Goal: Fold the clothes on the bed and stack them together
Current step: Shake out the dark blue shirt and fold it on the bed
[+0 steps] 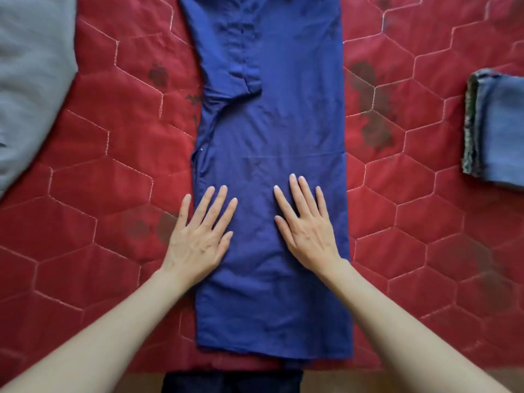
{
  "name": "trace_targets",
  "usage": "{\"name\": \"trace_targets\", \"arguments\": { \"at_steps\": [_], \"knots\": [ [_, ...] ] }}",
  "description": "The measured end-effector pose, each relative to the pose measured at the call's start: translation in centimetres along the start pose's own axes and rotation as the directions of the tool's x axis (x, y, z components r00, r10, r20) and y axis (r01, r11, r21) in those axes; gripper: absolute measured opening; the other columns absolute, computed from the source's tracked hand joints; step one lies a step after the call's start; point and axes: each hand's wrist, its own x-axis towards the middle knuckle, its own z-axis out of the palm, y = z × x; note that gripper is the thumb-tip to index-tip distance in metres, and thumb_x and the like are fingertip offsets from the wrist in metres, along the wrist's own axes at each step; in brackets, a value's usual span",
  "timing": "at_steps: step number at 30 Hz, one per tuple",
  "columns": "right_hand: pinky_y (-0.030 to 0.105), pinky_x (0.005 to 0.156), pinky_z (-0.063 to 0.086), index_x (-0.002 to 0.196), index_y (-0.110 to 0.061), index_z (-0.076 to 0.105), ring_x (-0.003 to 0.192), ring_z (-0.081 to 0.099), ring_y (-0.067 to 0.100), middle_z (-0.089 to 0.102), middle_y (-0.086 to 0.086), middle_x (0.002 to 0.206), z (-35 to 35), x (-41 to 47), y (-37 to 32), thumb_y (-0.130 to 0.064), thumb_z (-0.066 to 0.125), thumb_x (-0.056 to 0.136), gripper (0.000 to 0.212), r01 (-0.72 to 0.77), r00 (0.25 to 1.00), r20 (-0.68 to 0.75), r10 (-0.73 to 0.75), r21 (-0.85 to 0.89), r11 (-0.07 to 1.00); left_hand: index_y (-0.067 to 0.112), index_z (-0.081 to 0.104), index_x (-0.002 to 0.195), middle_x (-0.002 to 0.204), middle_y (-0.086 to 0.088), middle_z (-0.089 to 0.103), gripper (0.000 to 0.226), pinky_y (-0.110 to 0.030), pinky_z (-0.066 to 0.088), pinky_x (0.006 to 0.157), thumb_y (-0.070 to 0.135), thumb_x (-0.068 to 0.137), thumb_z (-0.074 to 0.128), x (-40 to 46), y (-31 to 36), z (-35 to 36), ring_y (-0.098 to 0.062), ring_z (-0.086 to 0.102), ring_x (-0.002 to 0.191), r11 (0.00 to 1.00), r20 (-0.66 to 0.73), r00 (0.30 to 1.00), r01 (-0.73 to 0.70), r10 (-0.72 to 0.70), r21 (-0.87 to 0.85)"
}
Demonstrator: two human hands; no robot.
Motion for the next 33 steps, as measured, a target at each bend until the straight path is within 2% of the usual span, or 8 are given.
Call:
{"name": "trace_targets", "arguments": {
  "at_steps": [10,16,18,21,24,28,33],
  "knots": [
    [0.050,0.117,0.021,0.149,-0.018,0.035,0.146,0.022,0.029,0.025,0.015,0.157,2.0,-13.6,-2.9,-0.039,0.035,0.102,0.051,0.032,0.999,0.003,-0.032,0.006,0.999,0.008,0.036,0.148,0.158,-0.009,0.026,0.058,-0.057,0.019,0.115,0.037,0.097,0.032,-12.1,5.1,0.5,-0.029,0.024,0.145,0.997,0.041,0.997,-0.061,0.059,0.051],
    [0.052,0.116,0.024,0.148,-0.017,0.036,0.146,0.022,0.029,0.025,0.014,0.157,2.0,-20.6,-2.8,-0.047,0.038,0.100,0.057,0.044,0.999,0.024,-0.045,0.049,0.998,0.010,0.038,0.147,0.156,-0.013,0.028,0.072,-0.058,0.022,0.114,0.057,0.093,0.034,-16.9,7.9,0.6,-0.033,0.028,0.143,0.994,0.062,0.994,-0.096,0.092,0.060],
    [0.052,0.117,0.020,0.149,-0.018,0.036,0.147,0.019,0.027,0.024,0.013,0.157,2.2,-22.6,-2.6,-0.054,0.038,0.097,0.063,0.061,0.997,0.040,-0.065,0.081,0.995,0.009,0.041,0.146,0.155,-0.015,0.031,0.074,-0.060,0.025,0.112,0.060,0.092,0.037,-17.6,8.2,0.8,-0.036,0.031,0.141,0.989,0.043,0.991,-0.130,0.128,0.069],
    [0.053,0.118,0.018,0.148,-0.017,0.036,0.147,0.020,0.028,0.024,0.014,0.157,2.5,-24.7,-2.1,-0.061,0.044,0.093,0.071,0.132,0.990,0.040,-0.135,0.079,0.988,0.008,0.049,0.140,0.150,-0.018,0.040,0.063,-0.060,0.029,0.109,0.051,0.095,0.042,-17.9,8.2,1.3,-0.038,0.040,0.136,0.983,-0.036,0.984,-0.171,0.173,0.063],
    [0.055,0.115,0.025,0.146,-0.015,0.041,0.144,0.028,0.031,0.031,0.017,0.154,2.6,-25.4,-1.6,-0.052,0.054,0.092,0.067,0.201,0.980,-0.014,-0.201,0.061,0.978,0.008,0.056,0.133,0.143,-0.017,0.049,0.046,-0.059,0.034,0.106,0.037,0.098,0.048,-17.6,8.1,1.6,-0.038,0.048,0.130,0.972,-0.123,0.966,-0.219,0.229,0.086],
    [0.054,0.109,0.035,0.139,-0.014,0.052,0.137,0.041,0.029,0.043,0.016,0.147,2.3,-25.0,-1.2,-0.042,0.057,0.095,0.053,0.226,0.968,-0.124,-0.217,0.069,0.972,0.009,0.064,0.126,0.135,-0.014,0.057,0.037,-0.061,0.041,0.099,0.028,0.096,0.055,-16.9,7.7,1.5,-0.041,0.056,0.121,0.950,-0.180,0.934,-0.289,0.307,0.121],
    [0.049,0.102,0.044,0.134,-0.011,0.056,0.127,0.053,0.029,0.055,0.014,0.137,0.9,-23.8,-0.6,-0.010,0.054,0.089,0.046,0.343,0.927,-0.160,-0.338,0.006,0.939,0.009,0.067,0.121,0.127,-0.014,0.063,0.034,-0.061,0.043,0.095,0.012,0.088,0.060,-16.7,7.4,0.7,-0.044,0.059,0.113,0.908,-0.200,0.886,-0.403,0.419,0.118]
  ]
}}
